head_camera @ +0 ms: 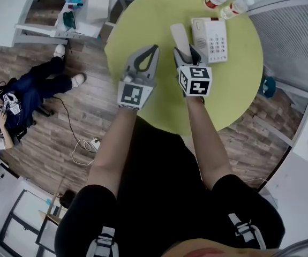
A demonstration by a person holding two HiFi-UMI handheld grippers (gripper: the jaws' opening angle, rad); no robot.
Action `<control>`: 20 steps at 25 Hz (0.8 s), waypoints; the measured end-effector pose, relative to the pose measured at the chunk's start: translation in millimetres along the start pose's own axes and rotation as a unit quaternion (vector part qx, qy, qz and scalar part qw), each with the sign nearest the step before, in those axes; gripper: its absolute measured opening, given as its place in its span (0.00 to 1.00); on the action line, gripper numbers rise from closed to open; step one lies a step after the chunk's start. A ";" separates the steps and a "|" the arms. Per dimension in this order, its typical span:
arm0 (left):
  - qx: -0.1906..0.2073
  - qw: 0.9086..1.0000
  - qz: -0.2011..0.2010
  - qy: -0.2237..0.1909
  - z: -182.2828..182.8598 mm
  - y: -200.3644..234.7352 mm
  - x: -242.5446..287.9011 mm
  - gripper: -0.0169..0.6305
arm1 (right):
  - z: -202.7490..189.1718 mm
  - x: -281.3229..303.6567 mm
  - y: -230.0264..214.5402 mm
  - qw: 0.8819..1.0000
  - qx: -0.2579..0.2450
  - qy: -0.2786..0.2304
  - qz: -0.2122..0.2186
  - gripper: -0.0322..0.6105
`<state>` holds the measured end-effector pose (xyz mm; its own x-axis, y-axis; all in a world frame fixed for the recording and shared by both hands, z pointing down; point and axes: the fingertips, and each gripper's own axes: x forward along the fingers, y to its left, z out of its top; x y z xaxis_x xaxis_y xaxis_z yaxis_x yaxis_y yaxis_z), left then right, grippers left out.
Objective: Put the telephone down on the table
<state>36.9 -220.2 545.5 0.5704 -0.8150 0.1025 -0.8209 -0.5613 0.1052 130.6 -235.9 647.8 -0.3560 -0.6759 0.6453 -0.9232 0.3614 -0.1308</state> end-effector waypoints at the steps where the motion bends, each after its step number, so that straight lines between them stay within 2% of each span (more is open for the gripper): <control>1: -0.003 1.000 0.003 0.001 -3.0 4.4 -5.1 0.04 | -2.6 1.9 7.8 1.000 0.002 0.001 0.002 0.39; 20: -0.015 0.999 0.017 0.046 -57.0 61.8 -60.7 0.04 | -62.9 62.6 108.6 0.998 0.024 0.048 0.034 0.39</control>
<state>-46.8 -197.3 602.2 0.5443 -0.8156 0.1963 -0.8389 -0.5285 0.1299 17.2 -198.5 721.4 -0.4050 -0.5854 0.7024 -0.9040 0.3717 -0.2114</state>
